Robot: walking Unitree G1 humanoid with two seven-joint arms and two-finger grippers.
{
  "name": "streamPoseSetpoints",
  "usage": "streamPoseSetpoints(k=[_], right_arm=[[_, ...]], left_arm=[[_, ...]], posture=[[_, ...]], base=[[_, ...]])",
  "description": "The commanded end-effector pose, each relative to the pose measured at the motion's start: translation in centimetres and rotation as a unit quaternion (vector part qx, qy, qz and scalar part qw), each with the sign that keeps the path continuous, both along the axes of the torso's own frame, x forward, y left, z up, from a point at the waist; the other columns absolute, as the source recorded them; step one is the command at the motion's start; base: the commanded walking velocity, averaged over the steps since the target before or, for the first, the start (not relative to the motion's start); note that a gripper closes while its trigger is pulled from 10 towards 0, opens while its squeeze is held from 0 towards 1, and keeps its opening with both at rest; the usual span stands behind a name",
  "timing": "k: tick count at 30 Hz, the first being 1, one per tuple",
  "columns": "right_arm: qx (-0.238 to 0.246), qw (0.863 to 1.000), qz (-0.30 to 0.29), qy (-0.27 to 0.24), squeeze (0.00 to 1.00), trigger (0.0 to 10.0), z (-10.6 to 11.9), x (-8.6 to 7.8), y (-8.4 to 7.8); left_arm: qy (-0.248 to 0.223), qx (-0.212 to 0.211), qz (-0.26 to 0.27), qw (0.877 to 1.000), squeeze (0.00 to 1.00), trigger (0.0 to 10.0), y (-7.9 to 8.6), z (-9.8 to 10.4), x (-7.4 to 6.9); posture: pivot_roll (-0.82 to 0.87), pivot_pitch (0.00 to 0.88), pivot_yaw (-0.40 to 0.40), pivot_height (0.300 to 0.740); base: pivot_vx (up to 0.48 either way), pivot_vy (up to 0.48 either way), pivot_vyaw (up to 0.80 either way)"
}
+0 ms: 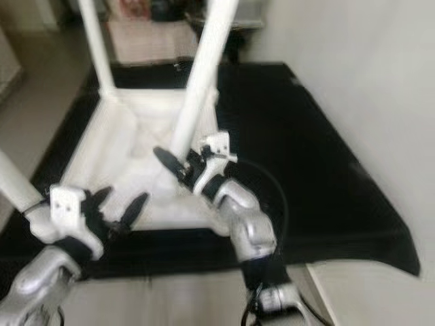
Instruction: Building children table
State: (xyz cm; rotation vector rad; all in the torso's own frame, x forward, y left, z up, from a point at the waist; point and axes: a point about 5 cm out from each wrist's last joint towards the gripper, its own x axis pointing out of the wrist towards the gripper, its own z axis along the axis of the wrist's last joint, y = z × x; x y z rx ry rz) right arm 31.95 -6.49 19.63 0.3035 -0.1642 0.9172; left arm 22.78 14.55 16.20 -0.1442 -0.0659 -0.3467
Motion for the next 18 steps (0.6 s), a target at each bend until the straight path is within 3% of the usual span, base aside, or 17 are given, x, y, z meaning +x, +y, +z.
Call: streamPoseSetpoints(k=[1,12,18], right_arm=[[-0.003,1.000,0.029,-0.008,0.00,10.0,0.2,-0.5,0.5],[-0.054,0.993,0.085,-0.054,0.00,10.0,1.6,0.0,-1.3],[-0.082,0.989,0.097,-0.071,0.00,10.0,2.0,0.3,-1.6]], left_arm=[[0.004,0.017,-0.013,1.000,0.00,10.0,-0.1,-0.2,-0.4],[0.015,0.029,-0.069,0.997,0.00,10.0,-1.1,-0.3,-1.2],[0.030,0.031,-0.053,0.998,0.00,10.0,-0.8,-0.5,-1.3]], posture=[[-0.04,0.069,-0.042,0.740],[-0.04,0.073,-0.034,0.740],[-0.03,0.080,-0.032,0.740]], base=[[0.000,-0.461,0.00],[0.000,-0.460,0.00],[0.000,0.000,0.00]])
